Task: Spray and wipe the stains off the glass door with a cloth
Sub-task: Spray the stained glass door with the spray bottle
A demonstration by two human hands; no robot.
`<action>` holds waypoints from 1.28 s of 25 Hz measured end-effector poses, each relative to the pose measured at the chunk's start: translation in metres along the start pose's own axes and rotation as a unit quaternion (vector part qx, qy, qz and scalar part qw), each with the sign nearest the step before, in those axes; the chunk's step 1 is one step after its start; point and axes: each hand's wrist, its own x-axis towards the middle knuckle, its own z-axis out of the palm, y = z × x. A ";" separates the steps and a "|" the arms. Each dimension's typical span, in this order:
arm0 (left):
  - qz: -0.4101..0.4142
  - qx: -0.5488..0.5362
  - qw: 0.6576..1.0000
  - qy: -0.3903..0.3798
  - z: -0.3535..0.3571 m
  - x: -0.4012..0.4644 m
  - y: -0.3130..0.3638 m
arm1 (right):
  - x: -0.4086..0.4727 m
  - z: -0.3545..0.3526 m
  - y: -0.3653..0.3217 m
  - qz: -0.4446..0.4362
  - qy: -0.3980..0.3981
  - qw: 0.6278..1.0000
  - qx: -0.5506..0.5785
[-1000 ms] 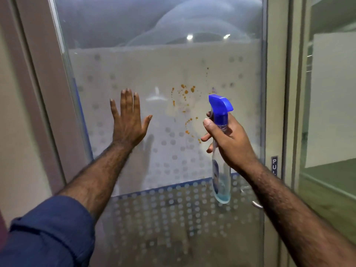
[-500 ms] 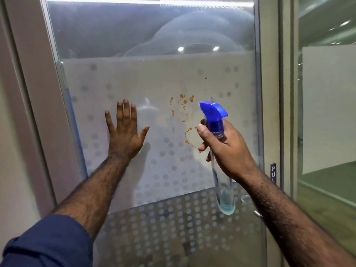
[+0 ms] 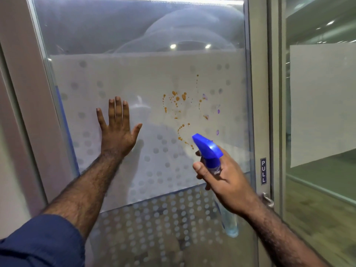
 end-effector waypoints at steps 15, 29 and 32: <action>-0.012 -0.020 0.999 -0.023 -0.010 -0.032 0.024 | -0.065 -0.017 0.060 0.138 0.117 0.983 0.037; -0.014 -0.020 0.998 -0.060 0.002 -0.119 0.062 | -0.127 0.012 0.070 0.068 -0.109 0.990 -0.052; -0.011 -0.024 0.997 -0.074 0.004 -0.137 0.065 | -0.139 0.013 0.075 0.092 -0.066 0.993 -0.037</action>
